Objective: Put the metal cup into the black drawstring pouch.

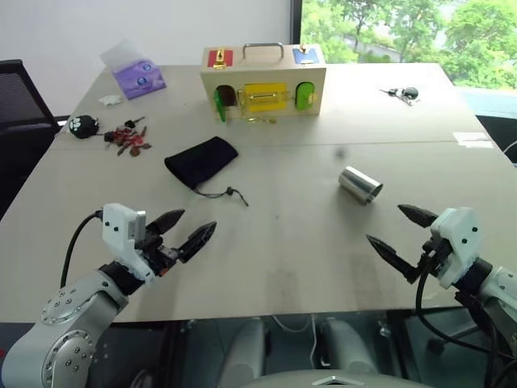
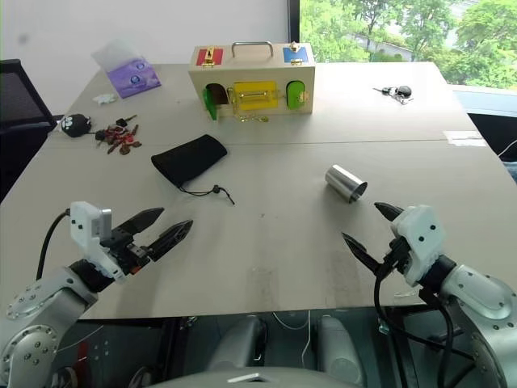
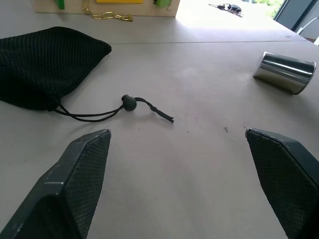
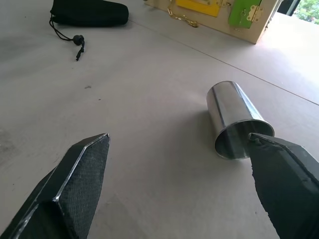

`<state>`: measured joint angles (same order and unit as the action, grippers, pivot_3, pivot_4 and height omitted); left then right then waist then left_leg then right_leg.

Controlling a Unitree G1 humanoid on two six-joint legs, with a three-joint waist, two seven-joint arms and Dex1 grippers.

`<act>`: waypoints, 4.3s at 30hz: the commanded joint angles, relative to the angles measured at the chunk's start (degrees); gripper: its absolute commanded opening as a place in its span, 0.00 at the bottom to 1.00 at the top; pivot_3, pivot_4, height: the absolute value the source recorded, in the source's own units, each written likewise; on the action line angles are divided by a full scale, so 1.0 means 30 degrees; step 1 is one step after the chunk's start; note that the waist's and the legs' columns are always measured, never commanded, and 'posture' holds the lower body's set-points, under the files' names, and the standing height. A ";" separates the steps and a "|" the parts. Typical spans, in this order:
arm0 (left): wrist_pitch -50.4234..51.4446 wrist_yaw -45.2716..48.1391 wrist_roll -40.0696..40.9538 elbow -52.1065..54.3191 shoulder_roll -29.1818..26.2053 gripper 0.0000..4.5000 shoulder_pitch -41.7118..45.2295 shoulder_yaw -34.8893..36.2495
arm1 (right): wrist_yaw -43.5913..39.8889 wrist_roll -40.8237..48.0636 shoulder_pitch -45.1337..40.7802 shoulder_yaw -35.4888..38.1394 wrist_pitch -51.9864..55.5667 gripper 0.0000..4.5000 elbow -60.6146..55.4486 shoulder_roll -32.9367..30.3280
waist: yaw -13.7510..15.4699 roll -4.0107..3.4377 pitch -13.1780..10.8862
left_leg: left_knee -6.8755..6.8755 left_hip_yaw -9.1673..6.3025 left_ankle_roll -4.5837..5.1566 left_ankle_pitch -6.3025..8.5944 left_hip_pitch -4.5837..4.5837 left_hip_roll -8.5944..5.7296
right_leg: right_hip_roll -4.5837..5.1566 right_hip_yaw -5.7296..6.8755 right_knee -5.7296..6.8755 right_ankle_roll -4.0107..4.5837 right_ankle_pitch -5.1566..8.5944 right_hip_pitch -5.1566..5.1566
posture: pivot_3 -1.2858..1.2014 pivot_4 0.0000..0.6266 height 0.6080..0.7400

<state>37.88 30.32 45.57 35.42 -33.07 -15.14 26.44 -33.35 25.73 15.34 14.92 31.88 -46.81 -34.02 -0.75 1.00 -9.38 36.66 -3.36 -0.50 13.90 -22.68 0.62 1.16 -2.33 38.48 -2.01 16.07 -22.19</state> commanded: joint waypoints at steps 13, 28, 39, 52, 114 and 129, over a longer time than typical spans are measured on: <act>-0.5460 -0.1666 -1.1558 -0.6999 -0.5964 0.99 0.5638 -0.3834 | -0.2210 0.2471 -0.4617 -0.3414 -0.1036 1.00 -0.0609 -0.0328 | -0.0019 0.0053 -0.0044 | 0.0021 -0.0016 0.0000 0.0000 0.0013 -0.0019 | -0.0042 0.0038 0.0010 0.0032 -0.0026 0.0012 | 0.52 0.24 1.00; -2.0704 -0.3357 -2.4845 -2.0374 -0.9158 0.99 1.5087 -1.2421 | -0.0979 0.2132 -0.5310 -0.4000 -0.1175 1.00 -0.0321 -0.0078 | -0.0054 0.0062 -0.0098 | -0.0055 0.0006 0.0003 0.0001 -0.0070 -0.0072 | 0.0068 0.0180 -0.0028 0.0025 -0.0032 -0.0017 | 0.52 0.24 1.00; -2.4335 -0.0479 -2.3535 -2.5695 -0.7225 0.18 1.8962 -1.3693 | 0.0832 0.1837 -0.5155 -0.3682 -0.0510 1.00 -0.0562 -0.0133 | -0.0034 0.0069 -0.0102 | -0.0019 -0.0004 0.0003 0.0000 -0.0075 -0.0096 | 0.0076 0.0228 0.0021 0.0020 -0.0031 -0.0014 | 0.52 0.24 1.00; -0.2799 0.8322 -1.0273 -1.4340 -0.4139 0.01 1.7041 -0.9670 | 0.5708 0.5519 -0.5630 -0.1805 0.6974 1.00 -0.0181 0.1030 | -0.0115 0.0068 -0.0107 | 0.0145 -0.0052 0.0003 -0.0001 -0.0089 -0.0065 | 0.0066 0.0239 0.0163 0.0019 -0.0028 0.0002 | 0.52 0.24 1.00; 0.9922 0.4755 -0.4687 -1.5609 0.2223 0.00 2.2003 -1.0152 | 0.3778 0.1955 -1.1989 -0.7895 0.3440 0.02 0.9760 0.7198 | -0.0497 0.0041 -0.0131 | 0.0151 -0.0111 -0.0002 -0.0005 -0.0081 -0.0091 | 0.0030 0.0171 0.0162 0.0019 -0.0030 -0.0016 | 0.52 0.24 1.00; 1.1730 0.4223 -0.4163 -1.4518 0.1673 0.00 2.1532 -0.9002 | 0.4965 -0.0876 -1.3616 -0.7005 -0.0315 0.02 1.4503 1.0625 | -0.0512 0.0034 -0.0135 | 0.0142 -0.0080 -0.0079 -0.0051 -0.0153 -0.0086 | 0.0033 0.0114 0.0205 0.0019 -0.0034 -0.0142 | 0.52 0.24 1.00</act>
<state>72.46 43.00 31.84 -10.53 -27.48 49.23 -2.15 -18.86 22.38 -24.99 -8.46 32.91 -1.51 -2.36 -2.28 1.10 -9.78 37.11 -3.62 -0.75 13.74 -23.19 0.37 1.29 -1.97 39.10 -1.96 15.97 -22.65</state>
